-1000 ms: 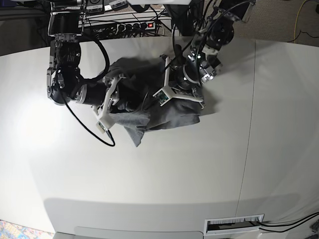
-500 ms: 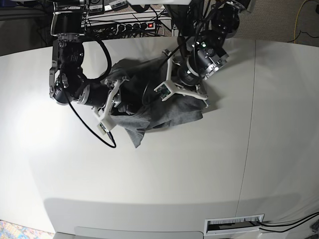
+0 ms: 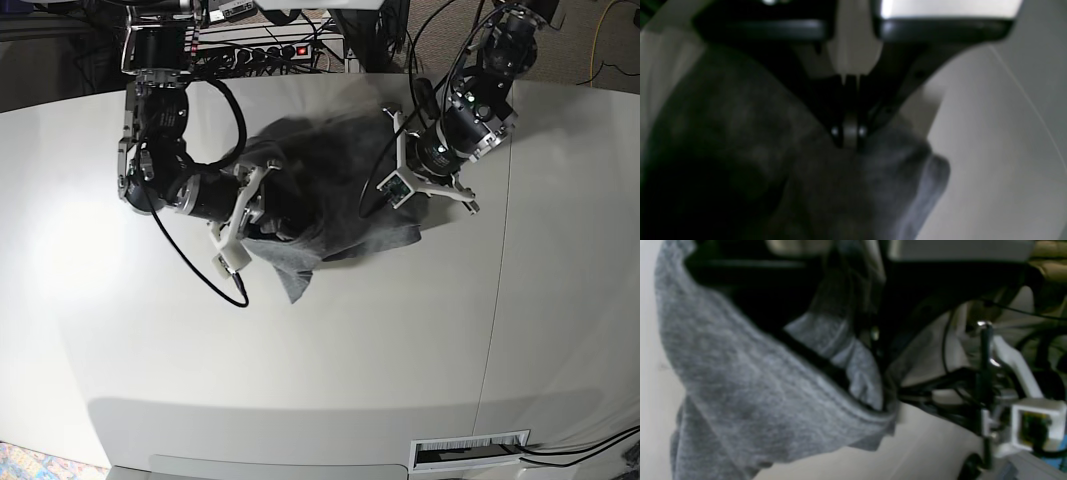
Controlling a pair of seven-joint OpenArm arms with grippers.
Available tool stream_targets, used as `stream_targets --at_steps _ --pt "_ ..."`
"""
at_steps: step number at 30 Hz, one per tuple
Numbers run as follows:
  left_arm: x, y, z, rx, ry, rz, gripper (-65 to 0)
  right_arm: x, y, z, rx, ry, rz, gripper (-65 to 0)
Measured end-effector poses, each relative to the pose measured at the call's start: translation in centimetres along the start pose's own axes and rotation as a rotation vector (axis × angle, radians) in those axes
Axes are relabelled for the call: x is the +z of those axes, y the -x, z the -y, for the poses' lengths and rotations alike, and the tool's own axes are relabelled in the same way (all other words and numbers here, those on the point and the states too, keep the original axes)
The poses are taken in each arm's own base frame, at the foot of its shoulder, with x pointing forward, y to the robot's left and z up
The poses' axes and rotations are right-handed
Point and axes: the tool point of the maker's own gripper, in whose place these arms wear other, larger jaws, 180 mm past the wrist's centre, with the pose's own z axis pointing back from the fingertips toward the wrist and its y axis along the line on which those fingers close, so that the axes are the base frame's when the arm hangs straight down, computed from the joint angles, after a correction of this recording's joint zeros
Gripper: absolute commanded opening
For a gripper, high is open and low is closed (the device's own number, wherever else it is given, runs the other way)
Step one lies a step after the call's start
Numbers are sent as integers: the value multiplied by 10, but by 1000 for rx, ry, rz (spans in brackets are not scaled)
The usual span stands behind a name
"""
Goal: Fold the T-shirt properly
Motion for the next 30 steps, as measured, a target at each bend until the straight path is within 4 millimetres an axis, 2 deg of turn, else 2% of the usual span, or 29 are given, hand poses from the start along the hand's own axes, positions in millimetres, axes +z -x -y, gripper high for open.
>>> stream_targets --at_steps 4,8,14,18,26,30 --pt "-14 19 4 15 16 -3 -650 -13 -10 -15 -19 -47 48 -650" --pt "-24 20 3 15 12 63 -650 -25 -22 -29 -32 -87 93 -650" --pt "-26 19 1 17 10 73 -650 -39 -32 -44 -53 -124 139 -650" --pt "-27 17 0 30 13 74 -650 -45 -32 -39 -41 -73 142 -650" --pt "-27 17 -1 28 12 72 -650 -70 -27 -51 7 -83 120 -650" --pt "-27 17 -1 29 12 72 -650 -84 -20 -50 -5 -76 120 -650"
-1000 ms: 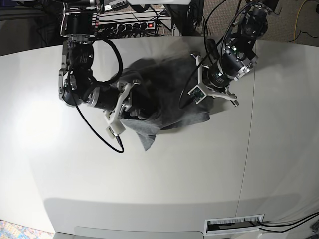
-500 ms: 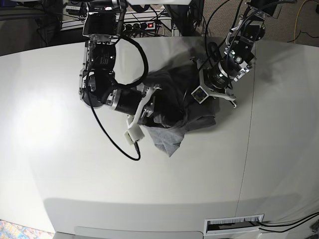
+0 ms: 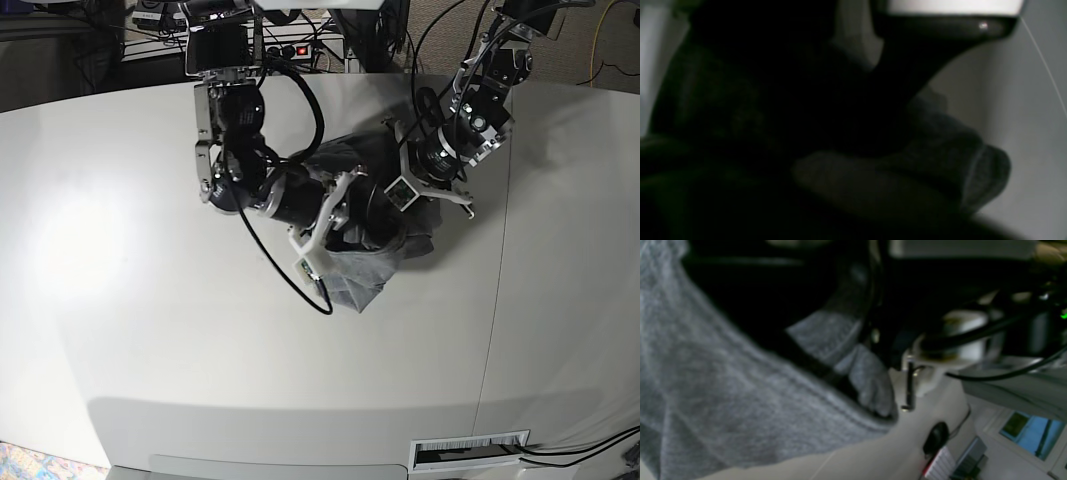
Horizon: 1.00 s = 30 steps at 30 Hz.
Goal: Fold the T-shirt properly
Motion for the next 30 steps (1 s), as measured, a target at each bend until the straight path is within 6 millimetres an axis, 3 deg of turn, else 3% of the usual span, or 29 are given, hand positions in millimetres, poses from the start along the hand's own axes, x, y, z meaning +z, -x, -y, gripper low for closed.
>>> stream_targets --at_steps 2,6,8,12,17,19,25,30 --pt "0 1 -1 -7 -3 -3 -650 0 0 0 -1 -2 3 -650" --pt "0 3 -10 -6 -56 -15 -650 0 -2 -9 -33 -49 12 -534" --pt "1 3 -11 -11 -62 -26 -650 0 -2 -9 -34 -49 12 -525" --pt "11 0 -20 -18 -113 -89 -533 0 -2 -9 -33 -49 12 -525" --pt "38 -41 -41 -40 -193 -22 -527 -1 -4 -9 -34 -51 22 -525" --pt "49 -49 -49 -36 -229 -2 -527 0 -7 -9 -36 -52 37 -525" --pt "66 -19 -66 4 -294 -68 -527 -5 -20 -20 -55 -98 80 -525" --pt "72 -1 -49 37 -248 -70 -527 -11 -18 -30 -47 -123 60 -525"
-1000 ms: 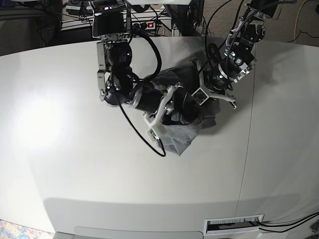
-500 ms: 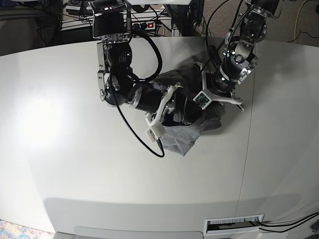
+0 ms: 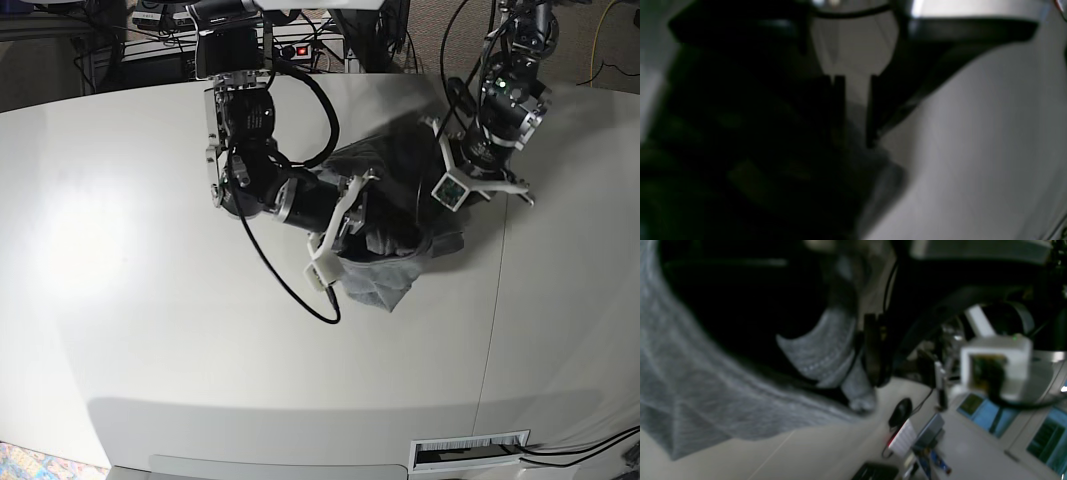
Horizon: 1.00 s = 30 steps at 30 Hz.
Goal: Fold the T-shirt properly
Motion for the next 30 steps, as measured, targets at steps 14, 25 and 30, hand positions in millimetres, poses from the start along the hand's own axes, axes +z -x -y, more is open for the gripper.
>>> stream_targets --at_steps 14,25,30 --pt "-10 44 33 62 119 -54 -527 -19 14 -12 91 -4 -77 -525" --pt "-10 43 34 75 125 -44 -527 -31 14 -34 169 -50 -105 -525" --pt "-10 39 33 72 121 -23 -527 -22 -10 -54 242 -78 -62 -525"
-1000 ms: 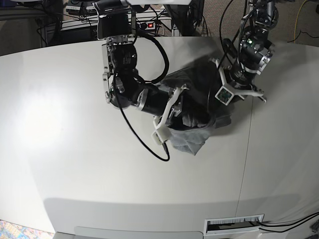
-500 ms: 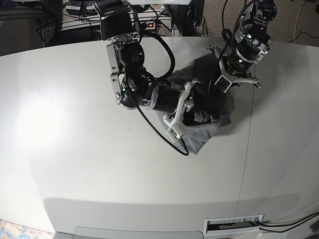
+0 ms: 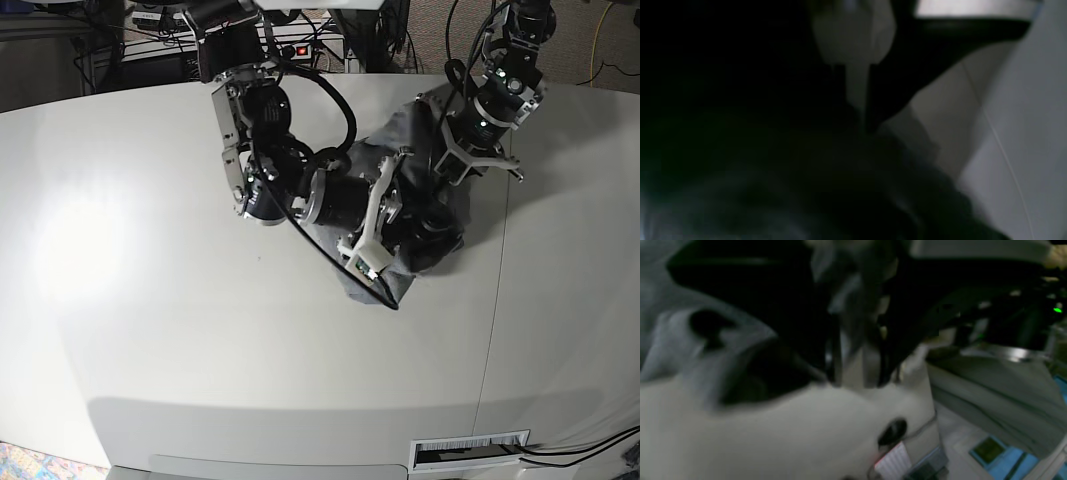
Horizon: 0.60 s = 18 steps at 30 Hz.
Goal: Fold the T-shirt properly
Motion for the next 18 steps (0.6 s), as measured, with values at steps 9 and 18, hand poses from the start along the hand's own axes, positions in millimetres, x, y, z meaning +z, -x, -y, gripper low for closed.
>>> stream_targets --at_steps 9,18 --pt "5 17 -31 -167 -165 -128 -527 3 -21 12 166 80 -20 -525" --pt "40 -5 -93 -312 -438 -154 -527 10 -21 34 248 160 -97 -525"
